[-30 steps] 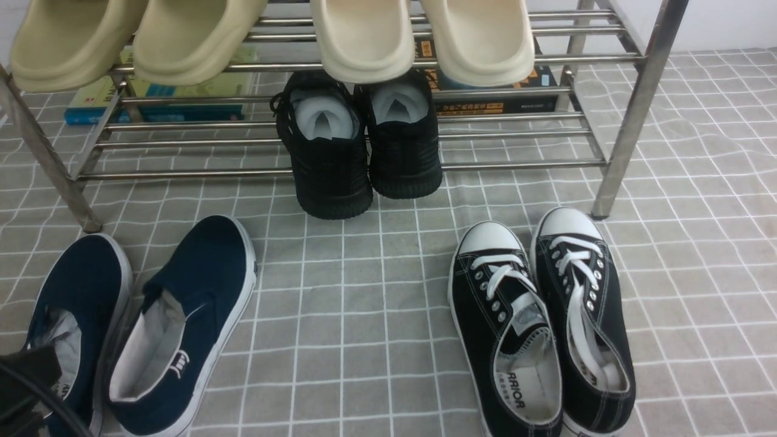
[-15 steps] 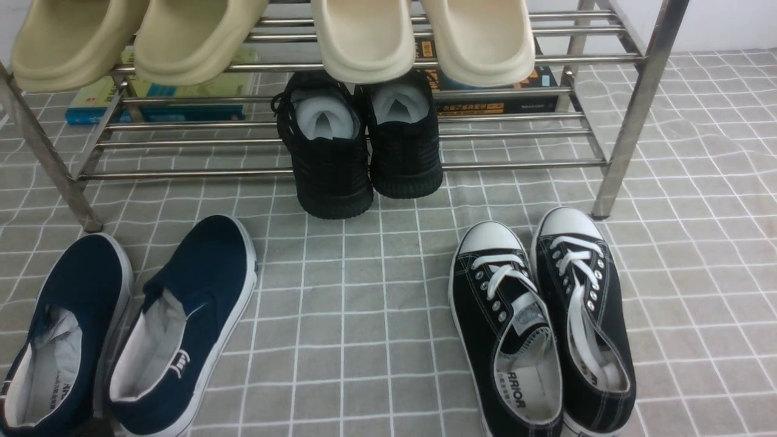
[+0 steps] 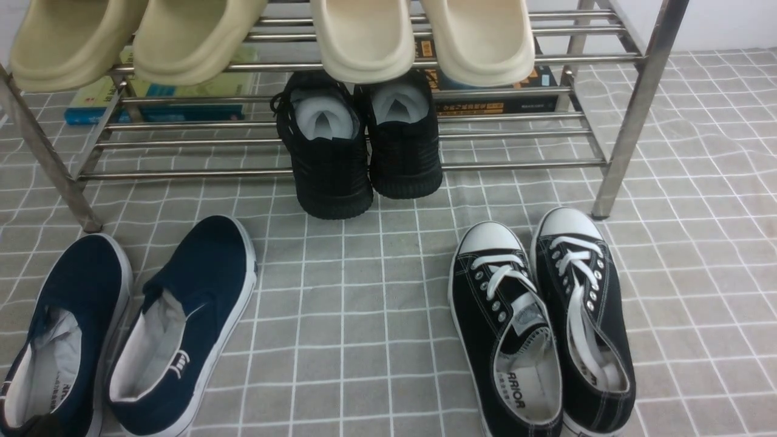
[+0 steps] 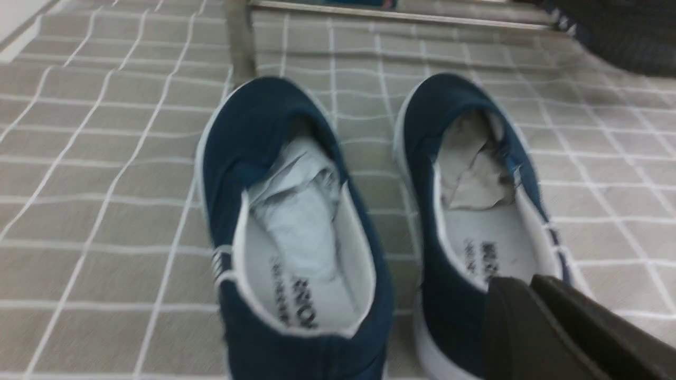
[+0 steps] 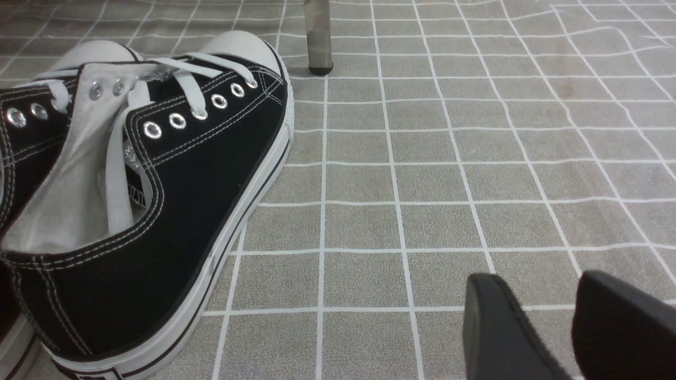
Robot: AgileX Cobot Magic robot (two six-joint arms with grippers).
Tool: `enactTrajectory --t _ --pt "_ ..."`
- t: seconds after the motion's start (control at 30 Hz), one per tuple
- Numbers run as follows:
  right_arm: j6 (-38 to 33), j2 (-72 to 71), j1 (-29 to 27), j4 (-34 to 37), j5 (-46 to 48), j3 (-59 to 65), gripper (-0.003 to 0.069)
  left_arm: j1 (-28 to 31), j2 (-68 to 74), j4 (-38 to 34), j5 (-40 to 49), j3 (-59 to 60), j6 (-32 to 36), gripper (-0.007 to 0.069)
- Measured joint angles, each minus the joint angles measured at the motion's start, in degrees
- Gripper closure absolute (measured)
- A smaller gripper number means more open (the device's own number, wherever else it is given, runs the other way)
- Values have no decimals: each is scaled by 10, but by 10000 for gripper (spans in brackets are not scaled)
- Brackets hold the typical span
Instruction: Take the shoes off the shelf with your hand from the grey coffee tablecloth.
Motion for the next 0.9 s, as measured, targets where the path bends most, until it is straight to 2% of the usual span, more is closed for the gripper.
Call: enactTrajectory --t 0.9 --pt "0 0 0 0 0 0 420 19 0 17 15 -2 -1 547"
